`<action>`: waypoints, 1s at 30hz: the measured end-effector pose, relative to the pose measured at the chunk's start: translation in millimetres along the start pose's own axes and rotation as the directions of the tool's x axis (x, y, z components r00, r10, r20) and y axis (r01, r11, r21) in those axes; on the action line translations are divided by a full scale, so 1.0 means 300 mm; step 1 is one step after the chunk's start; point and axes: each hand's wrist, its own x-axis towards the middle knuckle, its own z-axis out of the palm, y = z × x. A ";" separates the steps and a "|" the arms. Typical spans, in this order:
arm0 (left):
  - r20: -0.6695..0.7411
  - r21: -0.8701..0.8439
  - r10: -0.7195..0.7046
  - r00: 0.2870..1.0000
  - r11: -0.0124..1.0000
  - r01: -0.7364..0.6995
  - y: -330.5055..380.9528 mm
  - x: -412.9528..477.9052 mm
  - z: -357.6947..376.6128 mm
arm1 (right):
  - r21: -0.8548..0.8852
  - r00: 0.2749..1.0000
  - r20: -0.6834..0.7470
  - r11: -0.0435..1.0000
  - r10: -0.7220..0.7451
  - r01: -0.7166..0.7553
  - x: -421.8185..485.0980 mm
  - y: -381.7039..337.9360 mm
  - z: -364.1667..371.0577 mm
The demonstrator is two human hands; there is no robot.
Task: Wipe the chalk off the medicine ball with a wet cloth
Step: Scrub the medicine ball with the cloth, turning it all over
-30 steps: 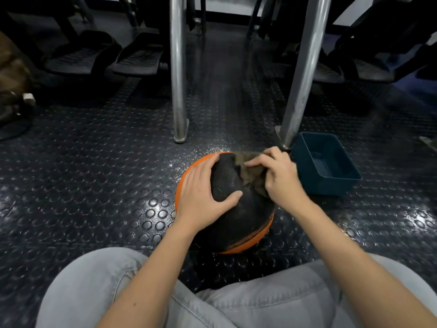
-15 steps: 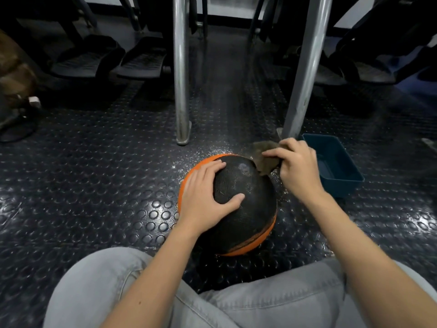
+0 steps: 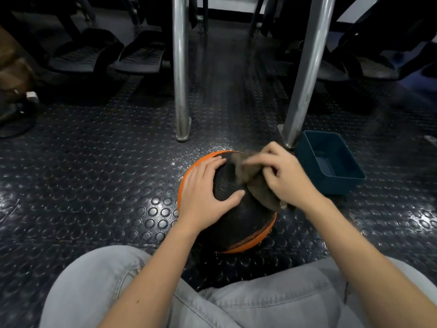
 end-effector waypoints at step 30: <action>-0.024 0.002 0.033 0.999 0.999 -0.033 0.006 -0.004 0.013 | -0.012 0.974 -0.090 0.978 0.207 -0.209 0.067 0.017 -0.052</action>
